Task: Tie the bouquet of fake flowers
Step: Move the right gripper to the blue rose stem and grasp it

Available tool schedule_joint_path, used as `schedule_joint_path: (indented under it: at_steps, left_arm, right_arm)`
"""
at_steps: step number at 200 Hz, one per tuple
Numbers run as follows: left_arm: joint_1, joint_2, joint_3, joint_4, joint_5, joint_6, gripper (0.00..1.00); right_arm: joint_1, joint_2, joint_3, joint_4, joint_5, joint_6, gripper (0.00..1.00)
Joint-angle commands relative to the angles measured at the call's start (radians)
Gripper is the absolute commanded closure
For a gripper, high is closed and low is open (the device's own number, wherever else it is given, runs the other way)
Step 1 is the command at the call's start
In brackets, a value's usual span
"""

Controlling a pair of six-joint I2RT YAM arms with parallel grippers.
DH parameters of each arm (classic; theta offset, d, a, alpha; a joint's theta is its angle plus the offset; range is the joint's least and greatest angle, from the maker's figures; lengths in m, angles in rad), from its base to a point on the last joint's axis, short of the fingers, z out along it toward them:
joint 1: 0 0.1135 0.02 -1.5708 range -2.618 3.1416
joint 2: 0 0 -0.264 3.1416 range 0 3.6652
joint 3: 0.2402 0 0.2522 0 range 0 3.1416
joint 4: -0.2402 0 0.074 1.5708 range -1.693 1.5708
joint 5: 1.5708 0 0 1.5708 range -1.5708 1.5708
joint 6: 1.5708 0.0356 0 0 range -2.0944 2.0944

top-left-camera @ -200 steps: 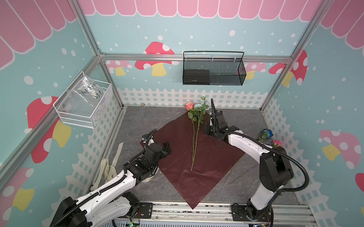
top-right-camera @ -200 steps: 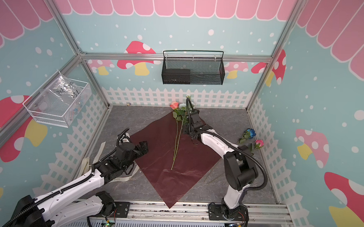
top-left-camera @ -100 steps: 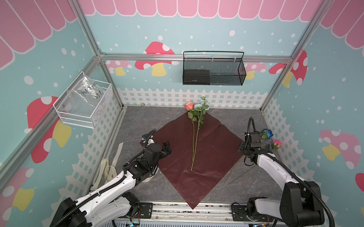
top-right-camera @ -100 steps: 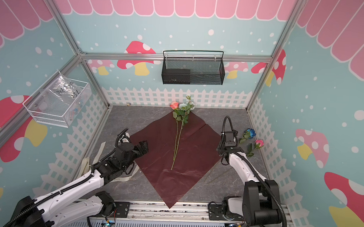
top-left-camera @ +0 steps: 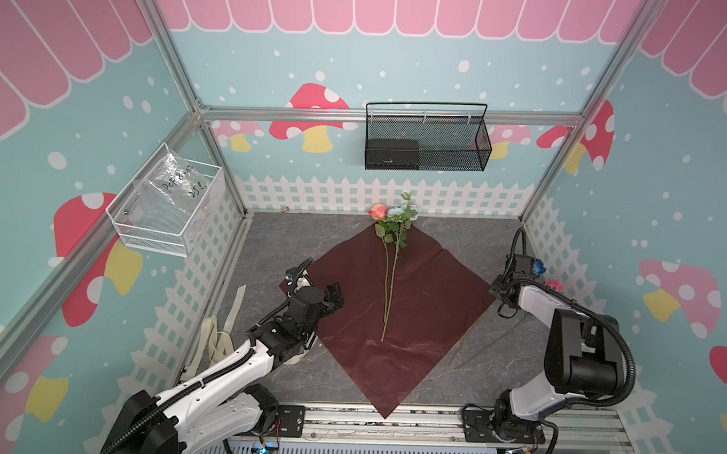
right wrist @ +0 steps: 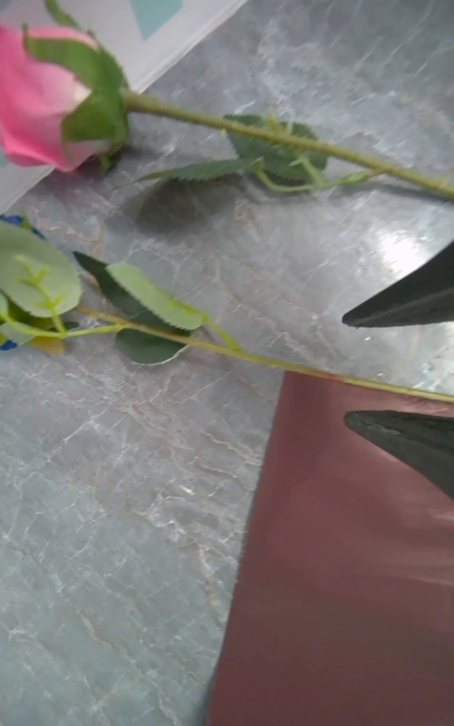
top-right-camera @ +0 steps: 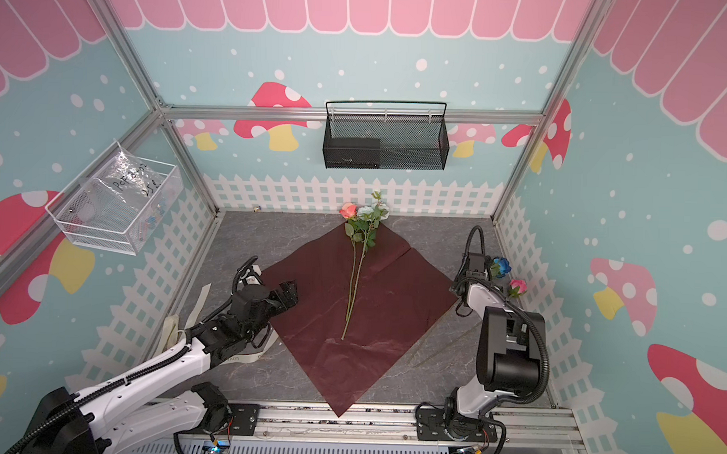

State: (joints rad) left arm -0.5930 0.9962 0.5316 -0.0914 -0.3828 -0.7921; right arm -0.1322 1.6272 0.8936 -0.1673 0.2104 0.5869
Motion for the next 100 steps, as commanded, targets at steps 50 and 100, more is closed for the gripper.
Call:
schedule_joint_path:
  at_steps: [50, 100]
  left_arm:
    - [0.009, 0.032, 0.003, 0.021, 0.028, -0.009, 0.0]
    - [0.011, 0.013, -0.006, 0.009, 0.02, -0.012, 0.0]
  right_arm:
    - [-0.043, 0.14, 0.08, 0.04, -0.054, -0.036, 0.61]
    - [-0.063, 0.18, 0.065, 0.055, -0.072, -0.029, 0.63]
